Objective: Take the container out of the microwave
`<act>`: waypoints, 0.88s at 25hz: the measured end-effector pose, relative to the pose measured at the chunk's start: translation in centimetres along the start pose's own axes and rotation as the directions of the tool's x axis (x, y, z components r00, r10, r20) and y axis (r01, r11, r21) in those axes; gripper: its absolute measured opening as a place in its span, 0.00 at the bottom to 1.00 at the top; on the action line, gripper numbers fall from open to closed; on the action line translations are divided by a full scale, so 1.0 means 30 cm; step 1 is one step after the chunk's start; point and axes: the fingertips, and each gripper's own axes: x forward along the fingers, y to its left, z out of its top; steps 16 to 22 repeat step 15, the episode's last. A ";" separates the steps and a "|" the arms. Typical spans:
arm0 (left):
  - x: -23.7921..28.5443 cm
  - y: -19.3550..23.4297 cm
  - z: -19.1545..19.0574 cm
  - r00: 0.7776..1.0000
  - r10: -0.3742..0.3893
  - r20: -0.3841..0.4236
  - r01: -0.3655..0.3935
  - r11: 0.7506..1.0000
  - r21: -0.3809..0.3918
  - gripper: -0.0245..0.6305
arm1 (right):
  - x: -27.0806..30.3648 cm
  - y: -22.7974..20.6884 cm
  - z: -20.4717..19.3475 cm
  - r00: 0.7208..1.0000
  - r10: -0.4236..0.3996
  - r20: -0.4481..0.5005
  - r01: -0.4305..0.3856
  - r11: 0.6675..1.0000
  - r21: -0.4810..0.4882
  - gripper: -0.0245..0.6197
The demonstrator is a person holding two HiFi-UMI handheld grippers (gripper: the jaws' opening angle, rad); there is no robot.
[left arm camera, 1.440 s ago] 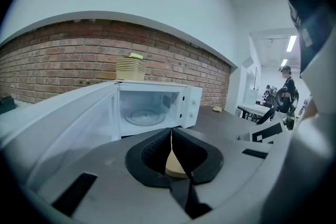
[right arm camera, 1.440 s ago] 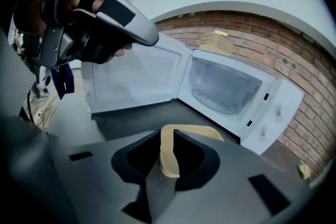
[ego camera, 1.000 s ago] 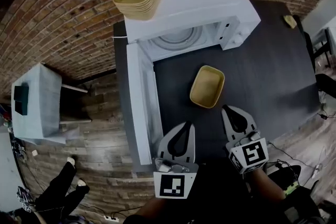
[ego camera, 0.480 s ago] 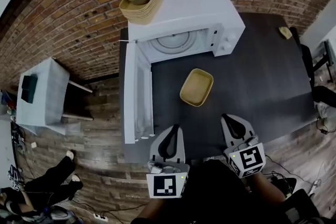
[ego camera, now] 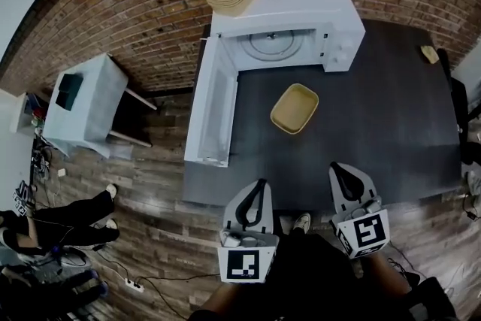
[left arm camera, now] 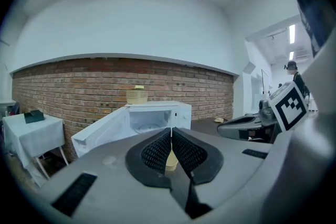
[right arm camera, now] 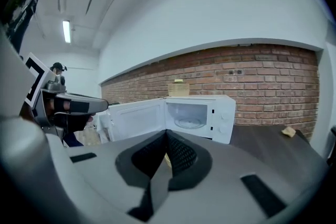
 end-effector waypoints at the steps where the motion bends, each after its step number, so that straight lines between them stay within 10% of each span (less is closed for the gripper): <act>1: -0.022 0.000 -0.004 1.000 0.011 -0.007 -0.011 1.000 0.000 0.06 | -0.010 0.016 0.005 1.000 0.009 0.007 -0.009 1.000 -0.002 0.14; 22: -0.075 0.032 0.057 0.999 -0.010 0.039 0.009 1.000 0.025 0.06 | -0.070 0.097 0.053 1.000 -0.009 0.027 0.010 1.000 -0.028 0.14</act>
